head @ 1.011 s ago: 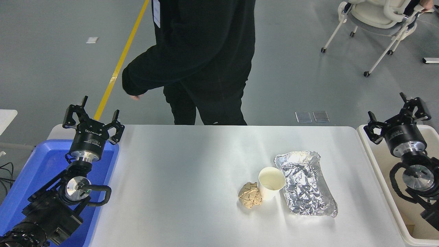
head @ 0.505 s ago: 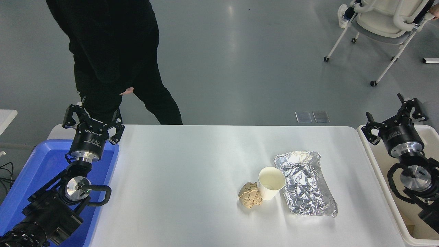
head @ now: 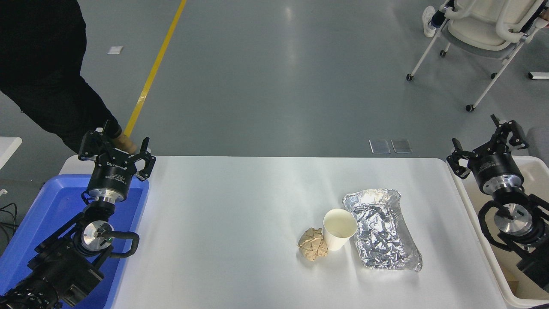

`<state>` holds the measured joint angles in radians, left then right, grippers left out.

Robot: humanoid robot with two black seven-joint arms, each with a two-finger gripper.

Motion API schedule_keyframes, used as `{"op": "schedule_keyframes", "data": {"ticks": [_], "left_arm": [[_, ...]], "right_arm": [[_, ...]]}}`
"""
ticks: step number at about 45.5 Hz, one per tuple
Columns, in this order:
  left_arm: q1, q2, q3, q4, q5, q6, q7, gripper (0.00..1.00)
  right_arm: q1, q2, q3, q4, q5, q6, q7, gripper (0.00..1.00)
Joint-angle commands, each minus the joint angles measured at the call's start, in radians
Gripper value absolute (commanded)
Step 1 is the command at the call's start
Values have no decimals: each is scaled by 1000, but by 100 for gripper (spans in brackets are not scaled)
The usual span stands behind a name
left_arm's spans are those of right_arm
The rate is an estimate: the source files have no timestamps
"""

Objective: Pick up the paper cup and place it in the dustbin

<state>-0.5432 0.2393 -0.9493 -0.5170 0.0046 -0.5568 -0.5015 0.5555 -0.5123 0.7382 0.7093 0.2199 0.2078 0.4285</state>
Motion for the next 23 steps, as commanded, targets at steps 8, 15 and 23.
{"op": "schedule_keyframes", "data": {"ticks": [8, 15, 23], "left_arm": [[-1, 0, 1, 0, 0, 0, 0, 98], [0, 0, 1, 0, 0, 0, 0, 98], [0, 0, 0, 0, 0, 0, 0, 98]], "right_arm": [[3, -3, -3, -1, -1, -1, -1, 100], [32, -25, -57, -1, -1, -2, -1, 100], [112, -74, -216, 12, 1, -25, -1, 100]]}}
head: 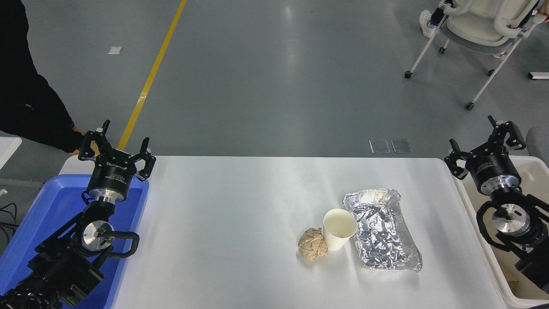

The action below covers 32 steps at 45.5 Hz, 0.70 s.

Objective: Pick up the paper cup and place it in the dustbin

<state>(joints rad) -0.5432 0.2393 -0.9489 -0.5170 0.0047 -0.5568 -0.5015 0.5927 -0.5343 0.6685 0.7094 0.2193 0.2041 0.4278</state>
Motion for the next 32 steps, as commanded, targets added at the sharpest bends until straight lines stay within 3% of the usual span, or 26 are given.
{"op": "schedule_keyframes", "data": {"ticks": [1, 9, 17, 26, 32], "left_arm": [[-1, 0, -1, -1, 0, 0, 0, 98], [-1, 0, 1, 0, 0, 0, 0, 98], [-1, 0, 2, 0, 0, -2, 1, 98], [-1, 0, 2, -1, 0, -2, 1, 98], [-1, 0, 2, -1, 0, -2, 1, 98]], "right_arm": [[87, -64, -173, 12, 2, -25, 0, 100], [280, -151, -516, 12, 9, -60, -9, 100], [610, -144, -1128, 21, 84, -52, -12, 100], [889, 26, -1694, 68, 124, -25, -12, 100], [987, 143, -1928, 102, 155, 27, -17, 100]]}}
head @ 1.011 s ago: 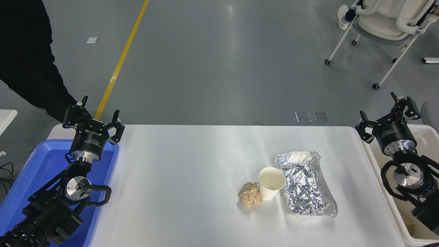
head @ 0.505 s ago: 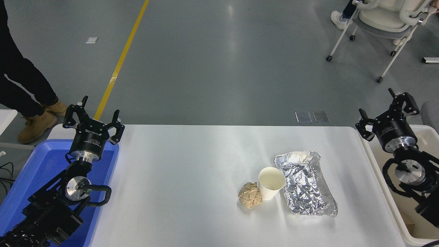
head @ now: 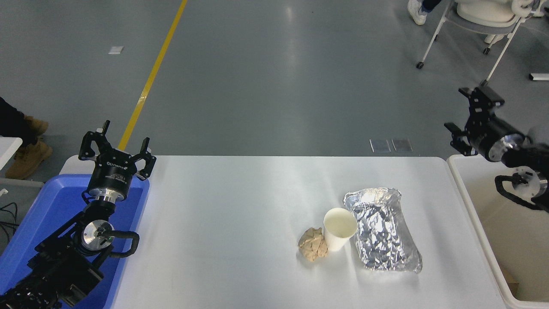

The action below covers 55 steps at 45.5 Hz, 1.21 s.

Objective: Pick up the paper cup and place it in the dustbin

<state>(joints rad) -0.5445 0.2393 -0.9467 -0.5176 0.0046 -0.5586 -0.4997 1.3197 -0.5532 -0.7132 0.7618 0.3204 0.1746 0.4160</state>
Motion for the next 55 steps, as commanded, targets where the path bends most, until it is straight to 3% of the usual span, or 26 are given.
{"op": "schedule_keyframes", "data": {"ticks": [1, 17, 28, 40, 55], "left_arm": [[0, 0, 0, -1, 0, 0, 0, 98], [0, 0, 2, 1, 0, 0, 0, 98], [0, 0, 0, 1, 0, 0, 0, 98], [0, 0, 2, 1, 0, 0, 0, 98], [0, 0, 0, 1, 0, 0, 0, 98]], "right_arm": [[272, 177, -571, 56, 60, 74, -8, 100], [476, 269, -741, 142, 63, 310, -10, 100], [619, 452, -971, 297, 52, 361, -8, 100], [779, 538, -944, 488, -23, 367, -9, 100], [794, 553, -830, 590, -107, 365, -11, 100]]}}
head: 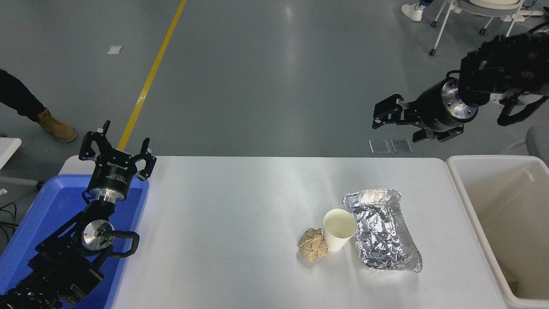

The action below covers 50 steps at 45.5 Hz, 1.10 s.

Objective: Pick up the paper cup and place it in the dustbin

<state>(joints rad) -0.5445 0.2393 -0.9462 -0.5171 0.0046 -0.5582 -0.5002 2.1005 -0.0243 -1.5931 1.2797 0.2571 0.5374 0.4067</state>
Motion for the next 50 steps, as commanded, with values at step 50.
{"op": "schedule_keyframes", "data": {"ticks": [50], "left_arm": [[0, 0, 0, 0, 0, 0, 0, 98]], "right_arm": [[-442, 24, 148, -46, -45, -246, -2, 99]]}}
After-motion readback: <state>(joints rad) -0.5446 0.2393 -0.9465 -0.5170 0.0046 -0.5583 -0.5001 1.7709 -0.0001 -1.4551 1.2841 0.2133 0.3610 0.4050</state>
